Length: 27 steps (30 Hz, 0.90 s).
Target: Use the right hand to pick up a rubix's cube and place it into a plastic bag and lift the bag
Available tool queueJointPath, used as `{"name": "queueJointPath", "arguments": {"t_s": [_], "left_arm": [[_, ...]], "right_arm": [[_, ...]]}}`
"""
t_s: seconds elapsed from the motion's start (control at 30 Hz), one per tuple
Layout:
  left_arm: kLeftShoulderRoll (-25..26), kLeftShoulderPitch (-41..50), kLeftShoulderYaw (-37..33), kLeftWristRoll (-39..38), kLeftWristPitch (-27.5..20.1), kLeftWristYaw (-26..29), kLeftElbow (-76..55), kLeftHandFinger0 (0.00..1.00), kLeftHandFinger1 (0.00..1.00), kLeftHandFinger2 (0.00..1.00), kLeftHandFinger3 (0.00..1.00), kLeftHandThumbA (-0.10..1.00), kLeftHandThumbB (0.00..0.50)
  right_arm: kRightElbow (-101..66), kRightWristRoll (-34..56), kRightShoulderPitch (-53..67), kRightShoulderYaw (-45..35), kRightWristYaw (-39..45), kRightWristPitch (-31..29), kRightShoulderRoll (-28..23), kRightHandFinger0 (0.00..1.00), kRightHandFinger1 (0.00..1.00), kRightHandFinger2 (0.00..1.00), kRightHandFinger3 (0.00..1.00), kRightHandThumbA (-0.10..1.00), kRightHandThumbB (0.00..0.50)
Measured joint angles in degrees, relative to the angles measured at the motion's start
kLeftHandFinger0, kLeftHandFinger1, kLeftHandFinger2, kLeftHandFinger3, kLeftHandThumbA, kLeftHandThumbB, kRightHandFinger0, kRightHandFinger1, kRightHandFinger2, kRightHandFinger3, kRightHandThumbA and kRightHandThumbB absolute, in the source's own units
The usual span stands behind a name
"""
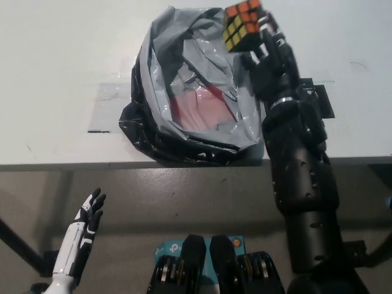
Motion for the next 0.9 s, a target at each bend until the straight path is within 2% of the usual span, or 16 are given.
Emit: {"name": "queueJointPath", "arguments": {"t_s": [0.03, 0.2, 0.23, 0.27, 0.4, 0.5, 0.53, 0.57, 0.6, 0.63, 0.67, 0.7, 0.73, 0.83, 0.87, 0.9], "left_arm": [[0.0, 0.0, 0.0, 0.0, 0.0, 0.0, 0.0, 0.98, 1.00, 1.00, 1.00, 1.00, 0.168], [0.0, -0.1, 0.0, 0.0, 0.0, -0.4, 0.0, 0.97, 1.00, 1.00, 1.00, 1.00, 0.163], [0.0, -0.1, -0.1, 0.0, 0.0, -0.5, 0.0, 0.97, 1.00, 1.00, 1.00, 1.00, 0.161], [0.0, -0.1, -0.1, 0.0, 0.0, -0.5, 0.0, 0.95, 1.00, 1.00, 1.00, 1.00, 0.160], [0.0, -0.2, -0.1, 0.0, 0.0, -0.5, 0.0, 0.94, 1.00, 1.00, 1.00, 1.00, 0.165], [0.0, -0.4, -0.2, 0.1, 0.0, -0.6, 0.0, 0.94, 1.00, 1.00, 1.00, 1.00, 0.162], [0.0, -0.4, -0.2, 0.1, 0.0, -0.6, 0.0, 0.94, 1.00, 1.00, 1.00, 1.00, 0.160], [0.0, -0.5, -0.2, 0.1, 0.0, -0.6, 0.0, 0.94, 1.00, 1.00, 1.00, 1.00, 0.160], [0.0, -0.6, -0.2, 0.1, 0.0, -0.6, 0.0, 0.96, 1.00, 1.00, 1.00, 1.00, 0.168], [0.0, -0.6, -0.2, 0.1, 0.0, -0.6, 0.0, 0.96, 1.00, 1.00, 1.00, 1.00, 0.169], [0.0, -0.7, -0.2, 0.1, 0.0, -0.6, 0.0, 0.97, 1.00, 1.00, 1.00, 1.00, 0.170], [0.0, -0.8, -0.2, 0.2, 0.0, -0.6, 0.0, 0.96, 1.00, 1.00, 1.00, 1.00, 0.169], [0.0, -0.9, -0.3, 0.2, 0.0, -0.6, 0.0, 0.96, 1.00, 1.00, 1.00, 1.00, 0.164], [0.0, -1.3, -0.3, 0.3, 0.0, -0.7, 0.0, 0.95, 1.00, 1.00, 1.00, 1.00, 0.163], [0.0, -1.4, -0.3, 0.4, 0.0, -0.8, 0.0, 0.95, 1.00, 1.00, 1.00, 1.00, 0.163], [0.0, -1.4, -0.3, 0.4, 0.0, -0.8, 0.0, 0.96, 1.00, 1.00, 1.00, 1.00, 0.158]], "right_arm": [[1.3, -0.4, 0.0, 0.3, 0.1, -0.2, -0.1, 0.00, 0.27, 0.77, 0.92, -0.10, 0.092], [8.1, -3.5, -0.1, 1.7, 0.9, -2.1, -0.8, 0.00, 0.32, 0.80, 0.89, -0.10, 0.098], [9.9, -4.3, -0.2, 2.4, 1.1, -2.8, -1.2, 0.00, 0.33, 0.79, 0.85, -0.10, 0.116], [10.1, -4.4, -0.2, 2.5, 1.1, -2.9, -1.3, 0.00, 0.36, 0.83, 0.85, -0.10, 0.126], [16.2, -8.1, -1.2, 4.8, 1.4, -5.6, -2.9, 0.00, 0.42, 0.86, 0.84, -0.10, 0.108], [18.0, -10.4, -2.3, 6.3, 1.4, -7.0, -3.6, 0.03, 0.43, 0.84, 0.82, -0.10, 0.137], [18.6, -11.4, -2.6, 7.3, 1.4, -7.8, -3.9, 0.05, 0.45, 0.85, 0.79, -0.10, 0.164], [20.0, -13.4, -3.5, 9.2, 1.4, -9.3, -4.3, 0.05, 0.45, 0.85, 0.79, -0.10, 0.164], [20.4, -14.4, -3.8, 9.9, 1.4, -10.0, -4.4, 0.24, 0.68, 1.00, 1.00, 0.16, 0.296], [20.8, -15.2, -4.0, 10.5, 1.4, -10.6, -4.5, 0.24, 0.64, 0.97, 1.00, 0.26, 0.323], [21.1, -15.9, -4.2, 11.1, 1.4, -11.1, -4.5, 0.50, 0.89, 1.00, 1.00, 0.43, 0.399], [21.3, -16.6, -4.3, 12.1, 1.6, -11.5, -4.7, 0.79, 1.00, 1.00, 1.00, 0.50, 0.413], [21.3, -17.6, -4.5, 13.6, 2.5, -12.2, -4.9, 1.00, 1.00, 1.00, 1.00, 0.59, 0.427], [20.7, -19.2, -4.7, 16.7, 5.3, -12.7, -5.9, 1.00, 1.00, 1.00, 1.00, 0.66, 0.435], [20.5, -19.7, -4.7, 17.6, 6.2, -12.9, -6.3, 1.00, 1.00, 1.00, 1.00, 0.73, 0.476], [20.5, -19.7, -4.7, 17.6, 6.2, -12.9, -6.3, 1.00, 1.00, 1.00, 1.00, 0.78, 0.495]]}}
